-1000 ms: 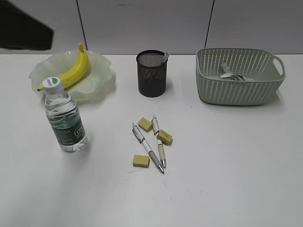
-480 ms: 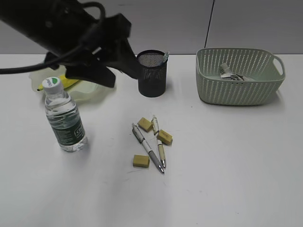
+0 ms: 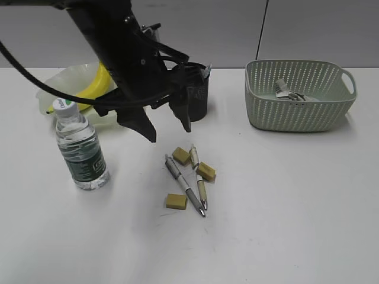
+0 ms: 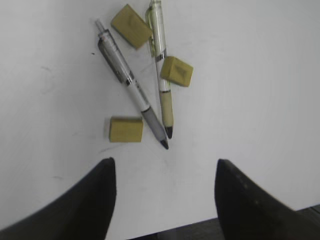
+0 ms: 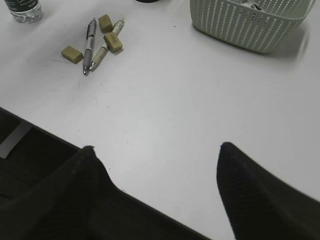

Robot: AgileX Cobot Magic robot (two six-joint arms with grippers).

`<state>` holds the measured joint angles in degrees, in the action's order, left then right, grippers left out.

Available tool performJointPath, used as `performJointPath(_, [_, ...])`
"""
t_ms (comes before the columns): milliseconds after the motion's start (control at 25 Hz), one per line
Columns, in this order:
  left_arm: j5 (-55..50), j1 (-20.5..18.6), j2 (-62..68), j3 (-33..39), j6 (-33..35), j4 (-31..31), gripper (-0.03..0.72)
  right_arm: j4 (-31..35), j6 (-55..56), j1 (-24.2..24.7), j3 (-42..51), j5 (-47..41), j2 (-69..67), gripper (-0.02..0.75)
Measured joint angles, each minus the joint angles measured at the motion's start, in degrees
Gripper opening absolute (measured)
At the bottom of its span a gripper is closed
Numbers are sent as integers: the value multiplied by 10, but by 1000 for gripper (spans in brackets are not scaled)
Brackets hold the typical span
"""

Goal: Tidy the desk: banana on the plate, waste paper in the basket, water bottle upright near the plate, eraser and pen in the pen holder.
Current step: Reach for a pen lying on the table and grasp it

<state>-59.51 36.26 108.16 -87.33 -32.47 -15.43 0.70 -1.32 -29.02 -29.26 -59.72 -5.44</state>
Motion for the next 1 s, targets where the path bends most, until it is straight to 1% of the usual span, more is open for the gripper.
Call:
performJointPath(120, [-19,0,39,-38,-33,11,463,0,0,0,0,0,0,581])
performJointPath(280, [-60,0,104,-91,-59,19,463,0,0,0,0,0,0,581])
performJointPath(360, [-79,0,136,-118,-76,34,463,0,0,0,0,0,0,581])
performJointPath(480, [-96,0,180,-143,-103,46,452,0,0,0,0,0,0,581])
performJointPath(760, [-99,0,231,-154,-150,33,438,0,0,0,0,1,0,581])
performJointPath(1000, [-99,0,244,-157,-170,20,420,0,0,0,1,1,0,581])
